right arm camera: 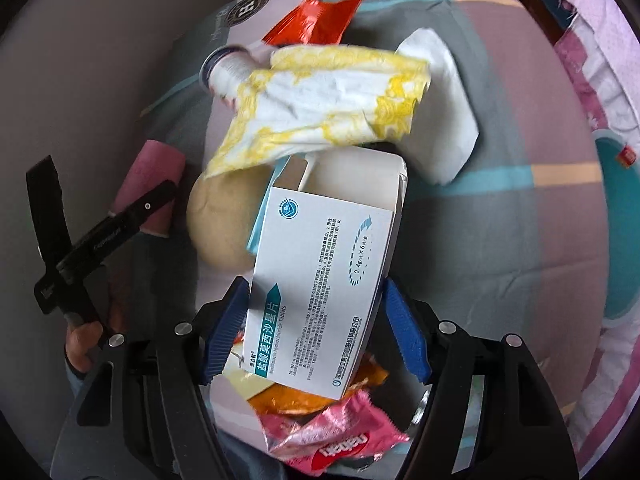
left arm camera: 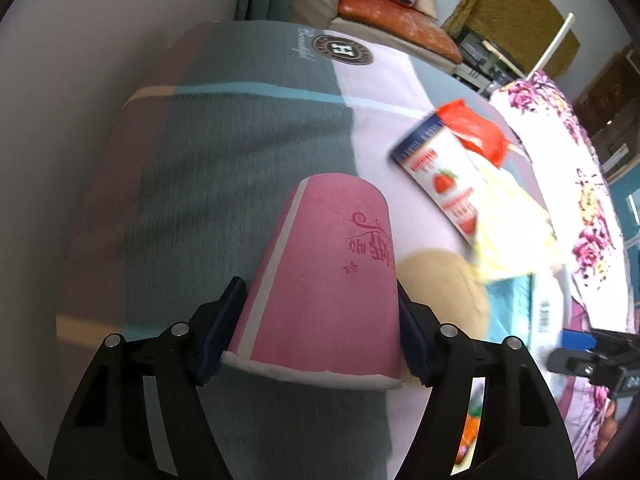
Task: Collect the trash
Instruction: 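Grasp the pink paper cup with the left tool while the right tool grasps the white medicine box, then carry cup and box over the teal bin and open both tools to drop them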
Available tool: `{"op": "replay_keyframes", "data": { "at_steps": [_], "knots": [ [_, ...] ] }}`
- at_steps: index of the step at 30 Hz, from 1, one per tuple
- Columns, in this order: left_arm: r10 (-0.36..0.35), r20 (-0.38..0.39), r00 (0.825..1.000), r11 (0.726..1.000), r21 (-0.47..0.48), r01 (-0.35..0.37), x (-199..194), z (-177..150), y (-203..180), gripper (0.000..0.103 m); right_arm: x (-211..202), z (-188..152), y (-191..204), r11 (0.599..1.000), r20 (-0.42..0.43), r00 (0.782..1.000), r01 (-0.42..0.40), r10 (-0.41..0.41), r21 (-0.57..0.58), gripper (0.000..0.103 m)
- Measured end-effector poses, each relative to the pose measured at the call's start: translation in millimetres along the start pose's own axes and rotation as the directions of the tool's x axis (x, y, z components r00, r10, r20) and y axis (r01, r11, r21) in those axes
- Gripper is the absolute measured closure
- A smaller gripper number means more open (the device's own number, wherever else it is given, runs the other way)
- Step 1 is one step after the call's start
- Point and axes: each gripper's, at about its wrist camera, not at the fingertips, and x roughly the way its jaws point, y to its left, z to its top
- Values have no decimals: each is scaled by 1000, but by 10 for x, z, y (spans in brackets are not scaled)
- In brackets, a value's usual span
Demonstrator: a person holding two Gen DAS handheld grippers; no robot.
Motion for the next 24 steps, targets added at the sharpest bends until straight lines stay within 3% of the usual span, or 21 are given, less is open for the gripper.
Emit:
{"op": "replay_keyframes", "data": {
  "at_steps": [16,24],
  "knots": [
    [-100,54,994,990,110,93,-569,-368,-710,32,-447,-296,-261,998,118,991,-64,63,-1,40],
    [-116,51,992,974,203,103,-640,-364,-1289,32,-907,-391,-788,989,256,963,-107,79,98,40]
  ]
}}
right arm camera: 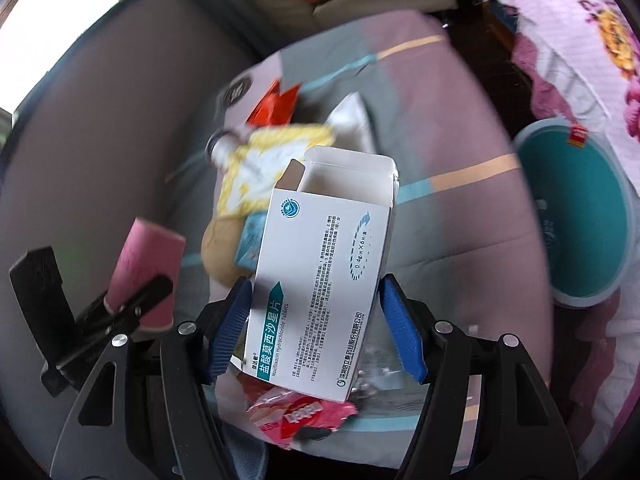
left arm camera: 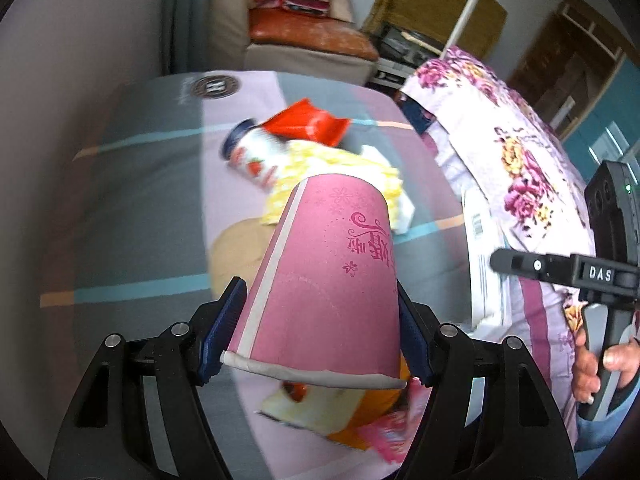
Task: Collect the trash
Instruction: 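Carry cup and box over the teal bin and open both tools to drop them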
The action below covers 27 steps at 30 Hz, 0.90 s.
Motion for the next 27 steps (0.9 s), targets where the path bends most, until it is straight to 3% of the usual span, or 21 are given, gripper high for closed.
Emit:
{"op": "replay_keyframes", "data": {
  "at_steps": [6,16,27],
  "knots": [
    [-16,-21,1000,998,63,17,187,143,-487,32,-368,53,-368,991,150,980,133,-132,5,40],
    [-45,-102,994,971,229,68,747,424,-1578,32,-789,91,-1437,971,287,942,117,-175,210,40],
    [-60,-209,976,915,380,138,1496,472,-2597,32,-971,68,-2274,931,319,918,121,-238,345,40]
  ]
}}
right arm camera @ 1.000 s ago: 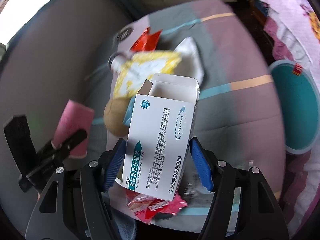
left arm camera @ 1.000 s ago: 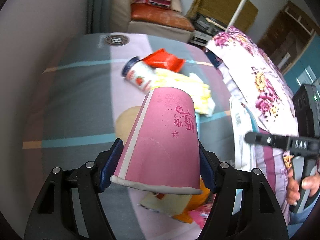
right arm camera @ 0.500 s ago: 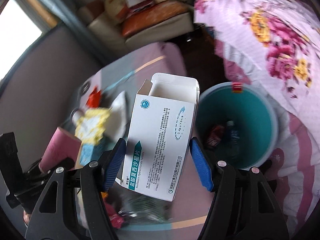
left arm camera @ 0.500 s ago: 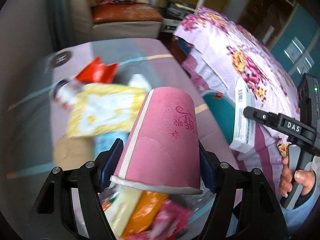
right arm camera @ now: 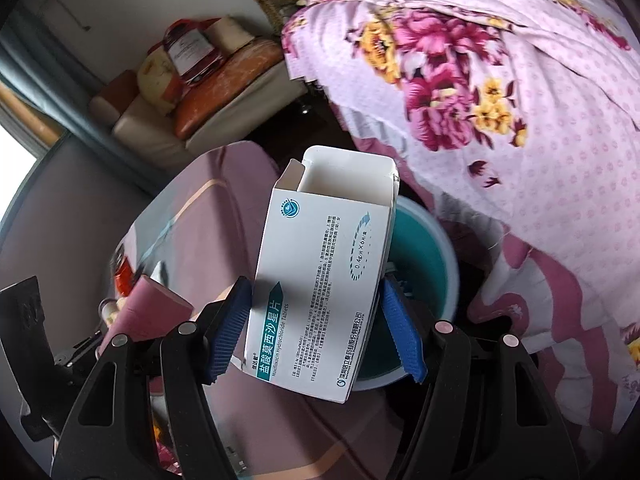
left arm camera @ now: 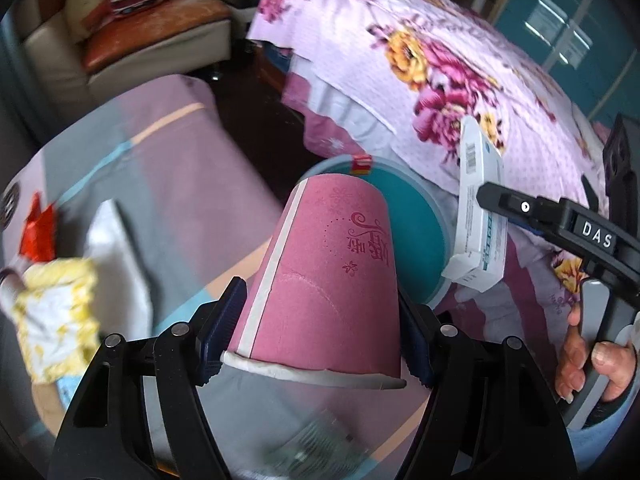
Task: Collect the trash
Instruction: 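Carry cup and box over the teal bin and open both tools to drop them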
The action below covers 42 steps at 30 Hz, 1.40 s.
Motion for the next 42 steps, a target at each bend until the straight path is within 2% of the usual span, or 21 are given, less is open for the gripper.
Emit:
{"op": "replay_keyframes", "data": {
  "at_steps": [16,22,31,35,42],
  "knots": [
    [-27,-73,997,998,53,31,478,246,-282,29,195,153,-312,997,-5,998,56,-56,48,40],
    [-21,-63,998,999,43,24,466,262,-270,11,226,142,-382,995,-14,997,72,-71,66,40],
    [-38,-56,998,999,6,38,388,208,-163,11,299,83,-319,996,-37,997,73,-71,56,40],
    [-24,-49,998,1000,6,25,378,194,-148,11,307,73,-297,996,-39,997,75,-73,54,39],
    [-49,-59,997,998,-36,47,319,45,-21,11,396,42,-264,996,-75,994,81,-78,46,39]
  ]
}}
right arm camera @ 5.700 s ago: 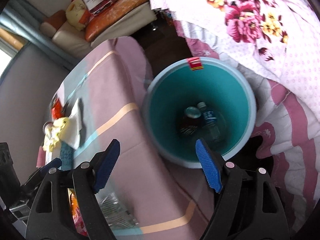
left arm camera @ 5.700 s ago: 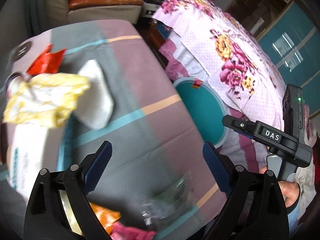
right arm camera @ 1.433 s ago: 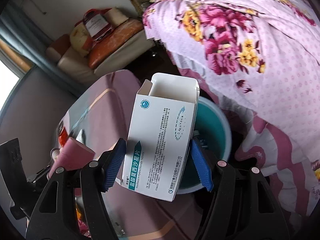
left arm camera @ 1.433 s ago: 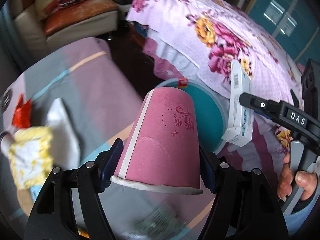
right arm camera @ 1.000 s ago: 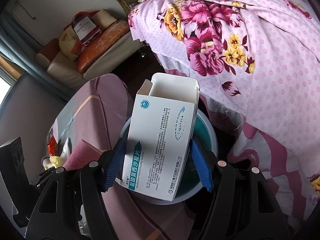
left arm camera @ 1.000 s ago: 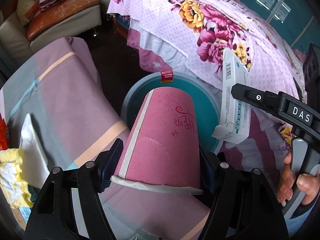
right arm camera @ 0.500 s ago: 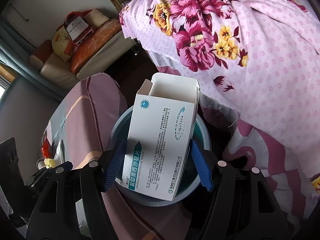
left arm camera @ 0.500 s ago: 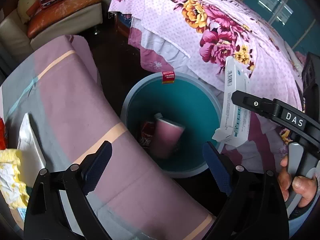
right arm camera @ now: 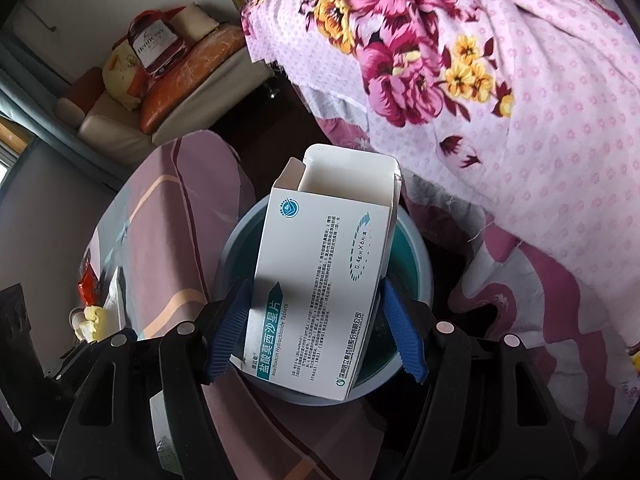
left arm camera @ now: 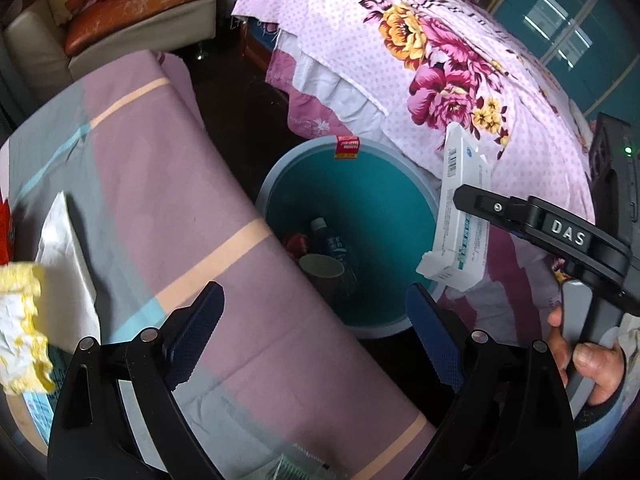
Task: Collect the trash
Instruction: 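Carry cup and box over the teal bin and open both tools to drop them, then move both tools back to the table and grasp the milk carton with the right tool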
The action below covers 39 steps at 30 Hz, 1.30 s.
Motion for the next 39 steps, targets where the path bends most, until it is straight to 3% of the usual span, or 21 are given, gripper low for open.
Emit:
{"op": "replay_keyframes", "data": {
  "at_steps": [8,22,39],
  "knots": [
    [-12,-5,1000,999,-36,12,-86,-161,143,11,107,-82,181,1000,-64,998,-12,10,-21,30],
    [-20,34,999,995,-99,23,-351,-424,472,11,11,-222,490,999,-95,995,-6,2,-49,27],
    [-29,97,995,983,-178,46,-728,-802,872,10,-145,-486,1186,985,-122,993,-19,-2,-172,23]
  ]
}}
